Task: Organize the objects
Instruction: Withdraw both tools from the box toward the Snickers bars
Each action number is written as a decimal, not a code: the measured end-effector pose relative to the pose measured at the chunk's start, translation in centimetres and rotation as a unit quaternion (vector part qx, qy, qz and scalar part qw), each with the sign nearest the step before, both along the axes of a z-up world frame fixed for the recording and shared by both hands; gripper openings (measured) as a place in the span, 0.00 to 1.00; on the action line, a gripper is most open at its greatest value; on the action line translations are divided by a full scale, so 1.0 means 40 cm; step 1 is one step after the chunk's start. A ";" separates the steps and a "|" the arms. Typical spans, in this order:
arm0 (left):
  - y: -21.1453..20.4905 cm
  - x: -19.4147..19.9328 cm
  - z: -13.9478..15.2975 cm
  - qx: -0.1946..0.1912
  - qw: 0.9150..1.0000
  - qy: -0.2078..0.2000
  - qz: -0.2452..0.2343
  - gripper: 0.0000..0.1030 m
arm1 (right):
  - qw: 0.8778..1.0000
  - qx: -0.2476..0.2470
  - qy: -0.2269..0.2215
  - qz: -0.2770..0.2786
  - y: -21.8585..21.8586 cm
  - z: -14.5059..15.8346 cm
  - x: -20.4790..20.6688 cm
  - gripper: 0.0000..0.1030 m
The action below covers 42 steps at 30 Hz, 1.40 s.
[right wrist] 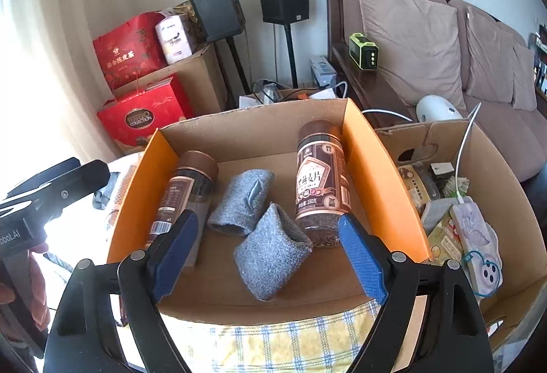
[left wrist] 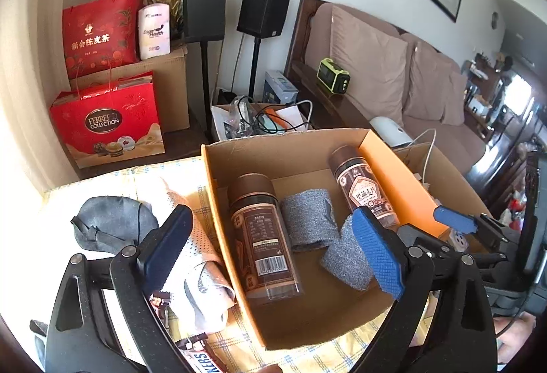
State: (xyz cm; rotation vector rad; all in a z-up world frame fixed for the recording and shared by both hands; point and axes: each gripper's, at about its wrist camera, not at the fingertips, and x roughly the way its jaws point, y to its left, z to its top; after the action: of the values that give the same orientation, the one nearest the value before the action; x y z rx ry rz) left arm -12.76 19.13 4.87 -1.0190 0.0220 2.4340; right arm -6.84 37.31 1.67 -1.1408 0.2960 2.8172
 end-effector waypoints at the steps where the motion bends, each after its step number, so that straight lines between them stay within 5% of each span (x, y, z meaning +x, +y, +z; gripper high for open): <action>1: -0.013 0.003 -0.001 0.002 1.000 -0.001 0.005 0.97 | 1.000 0.003 0.001 0.002 -0.007 0.004 0.002 0.84; 4: -0.047 0.013 -0.004 0.009 1.000 -0.004 0.018 0.99 | 1.000 0.016 0.003 0.007 -0.025 0.014 0.005 0.88; 6: -0.068 0.018 -0.005 0.009 1.000 -0.004 0.025 0.99 | 1.000 0.025 0.004 0.009 -0.038 0.021 0.004 1.00; 21: -0.173 0.064 -0.019 0.011 0.999 -0.022 0.046 1.00 | 0.999 0.045 0.025 0.016 -0.100 0.073 0.020 1.00; 42: -0.325 0.166 0.006 -0.034 0.995 0.041 0.084 1.00 | 0.994 0.055 0.044 0.080 -0.277 0.105 0.081 1.00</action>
State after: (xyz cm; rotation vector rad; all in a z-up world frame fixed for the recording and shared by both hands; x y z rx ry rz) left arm -6.12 6.14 5.13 -0.9836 0.0483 2.6436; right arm -3.62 26.23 5.86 -1.0644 0.0544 2.9850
